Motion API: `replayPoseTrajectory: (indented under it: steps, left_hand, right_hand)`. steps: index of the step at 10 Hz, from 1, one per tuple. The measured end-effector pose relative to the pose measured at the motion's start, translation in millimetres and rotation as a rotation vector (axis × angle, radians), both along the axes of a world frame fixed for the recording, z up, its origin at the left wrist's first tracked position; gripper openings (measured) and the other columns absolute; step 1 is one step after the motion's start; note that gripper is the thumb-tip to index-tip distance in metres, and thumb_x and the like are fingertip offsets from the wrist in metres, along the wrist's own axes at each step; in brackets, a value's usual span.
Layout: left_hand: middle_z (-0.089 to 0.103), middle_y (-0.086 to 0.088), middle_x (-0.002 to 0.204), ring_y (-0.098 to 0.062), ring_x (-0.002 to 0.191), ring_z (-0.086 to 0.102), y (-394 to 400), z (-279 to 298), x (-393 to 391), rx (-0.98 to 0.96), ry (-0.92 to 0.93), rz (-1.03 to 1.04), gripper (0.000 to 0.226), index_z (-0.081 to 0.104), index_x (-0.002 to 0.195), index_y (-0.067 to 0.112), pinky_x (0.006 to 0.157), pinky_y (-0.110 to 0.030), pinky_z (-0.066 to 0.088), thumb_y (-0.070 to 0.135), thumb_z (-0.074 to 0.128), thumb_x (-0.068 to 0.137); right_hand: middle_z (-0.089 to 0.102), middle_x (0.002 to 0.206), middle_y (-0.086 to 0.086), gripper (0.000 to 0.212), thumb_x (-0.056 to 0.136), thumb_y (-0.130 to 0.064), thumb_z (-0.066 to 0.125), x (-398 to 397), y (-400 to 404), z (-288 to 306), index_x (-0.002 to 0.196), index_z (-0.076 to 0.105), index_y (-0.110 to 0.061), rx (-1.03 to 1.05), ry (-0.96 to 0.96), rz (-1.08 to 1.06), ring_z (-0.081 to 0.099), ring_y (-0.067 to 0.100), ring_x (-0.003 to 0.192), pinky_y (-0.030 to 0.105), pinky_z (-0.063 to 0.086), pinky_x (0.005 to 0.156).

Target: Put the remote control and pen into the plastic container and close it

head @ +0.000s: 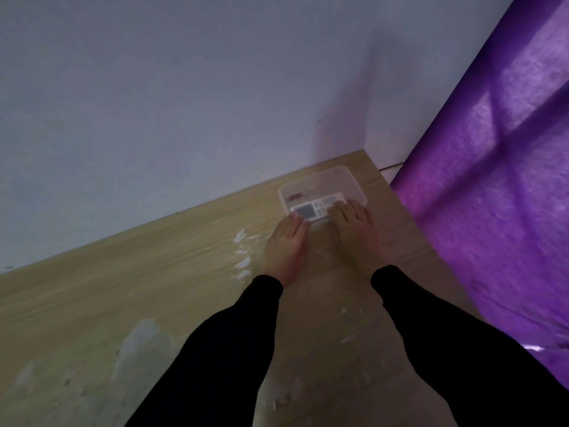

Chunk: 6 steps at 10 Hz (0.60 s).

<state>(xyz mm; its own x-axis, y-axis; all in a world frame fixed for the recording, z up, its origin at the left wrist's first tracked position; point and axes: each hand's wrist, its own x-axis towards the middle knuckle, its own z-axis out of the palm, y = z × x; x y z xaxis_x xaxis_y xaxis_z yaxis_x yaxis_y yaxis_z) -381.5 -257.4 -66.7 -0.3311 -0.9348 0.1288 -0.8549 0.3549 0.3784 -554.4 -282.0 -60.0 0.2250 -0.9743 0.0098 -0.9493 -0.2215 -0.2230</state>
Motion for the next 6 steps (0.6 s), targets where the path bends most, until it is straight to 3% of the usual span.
replayPoseTrajectory:
  steps: [1, 2, 3, 4, 6]
  left_hand:
    - [0.048, -0.021, 0.140, -0.037, 0.134, 0.039, -19.4, -0.8, -12.0, 0.036, -0.051, 0.010, 0.052, 0.047, 0.129, 0.002, 0.109, -0.050, 0.032, 0.002, 0.055, 0.078]
    - [0.023, -0.016, 0.155, -0.031, 0.145, 0.013, -30.0, 0.5, -19.2, 0.124, -0.141, 0.012, 0.061, 0.027, 0.143, 0.006, 0.116, -0.049, 0.011, 0.010, 0.047, 0.085]
    - [0.005, -0.010, 0.160, -0.026, 0.146, -0.002, -36.8, 3.2, -22.0, 0.204, -0.183, 0.009, 0.065, 0.011, 0.148, 0.012, 0.117, -0.046, 0.004, 0.025, 0.043, 0.092]
    - [-0.001, -0.012, 0.160, -0.028, 0.146, -0.004, -35.1, 14.4, -18.1, 0.269, -0.172, 0.003, 0.063, 0.009, 0.148, 0.015, 0.117, -0.046, 0.004, 0.035, 0.038, 0.096]
    - [0.010, -0.012, 0.159, -0.028, 0.146, 0.006, -1.3, 37.9, 21.3, 0.200, -0.153, 0.030, 0.060, 0.010, 0.148, 0.018, 0.118, -0.046, 0.007, 0.032, 0.038, 0.096]
  right_hand:
    - [0.057, 0.132, 0.021, 0.044, 0.087, -0.016, 0.039, -1.5, -16.5, -4.0, 0.127, 0.051, -0.001, 0.051, -0.013, -0.062, 0.052, 0.043, 0.121, 0.056, 0.046, 0.092]
    - [0.029, 0.154, 0.017, 0.053, 0.093, -0.012, 0.044, -4.5, -27.4, -6.2, 0.143, 0.028, -0.004, 0.109, -0.045, -0.066, 0.026, 0.038, 0.141, 0.056, 0.033, 0.108]
    - [0.009, 0.160, 0.014, 0.062, 0.093, -0.016, 0.042, -6.5, -35.2, -2.9, 0.147, 0.014, -0.008, 0.179, -0.083, -0.054, 0.007, 0.033, 0.146, 0.051, 0.019, 0.116]
    - [0.000, 0.159, 0.018, 0.068, 0.091, -0.018, 0.045, -5.3, -30.2, 6.7, 0.148, 0.008, -0.010, 0.191, -0.040, -0.026, 0.001, 0.034, 0.146, 0.052, 0.009, 0.117]
    - [0.006, 0.159, 0.018, 0.071, 0.089, -0.017, 0.050, 21.2, 10.9, 23.2, 0.147, 0.011, -0.006, 0.143, -0.038, 0.013, 0.007, 0.032, 0.146, 0.049, 0.011, 0.117]
